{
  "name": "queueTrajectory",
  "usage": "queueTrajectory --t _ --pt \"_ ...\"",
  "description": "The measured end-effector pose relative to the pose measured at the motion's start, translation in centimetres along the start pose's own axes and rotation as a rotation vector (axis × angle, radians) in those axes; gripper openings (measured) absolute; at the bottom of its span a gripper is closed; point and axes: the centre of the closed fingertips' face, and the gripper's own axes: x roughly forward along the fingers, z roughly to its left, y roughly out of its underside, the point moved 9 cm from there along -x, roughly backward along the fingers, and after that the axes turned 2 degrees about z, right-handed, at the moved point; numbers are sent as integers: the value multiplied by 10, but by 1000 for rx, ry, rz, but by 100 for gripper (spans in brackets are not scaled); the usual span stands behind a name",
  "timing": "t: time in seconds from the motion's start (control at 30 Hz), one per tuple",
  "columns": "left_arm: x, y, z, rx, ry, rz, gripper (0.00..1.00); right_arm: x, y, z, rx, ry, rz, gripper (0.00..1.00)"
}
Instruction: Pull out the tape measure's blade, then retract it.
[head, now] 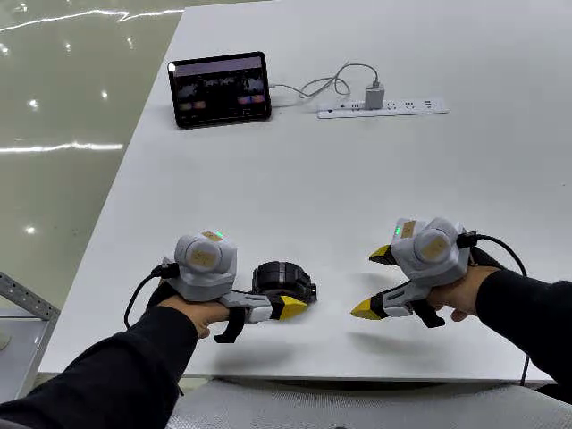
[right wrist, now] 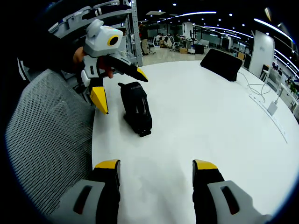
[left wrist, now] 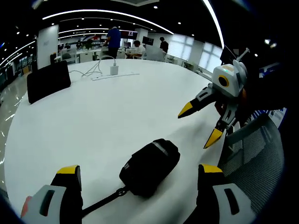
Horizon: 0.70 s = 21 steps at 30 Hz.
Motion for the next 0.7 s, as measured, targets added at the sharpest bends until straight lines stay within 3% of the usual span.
queueTrajectory --t 0.07,0.13,0.23,0.4,0.7 --pt "-2 3 1 24 -2 8 100 -6 3 -2 0 21 -4 58" --pt "-3 4 2 45 1 -4 100 -13 4 -3 52 41 -54 58" --pt "-5 5 2 61 19 -1 100 -25 10 -4 65 63 -69 60" --pt "-12 8 10 63 8 -5 100 -44 27 -4 75 92 -70 62" --pt "-31 20 19 49 2 9 100 -84 62 -5 160 167 -76 69"
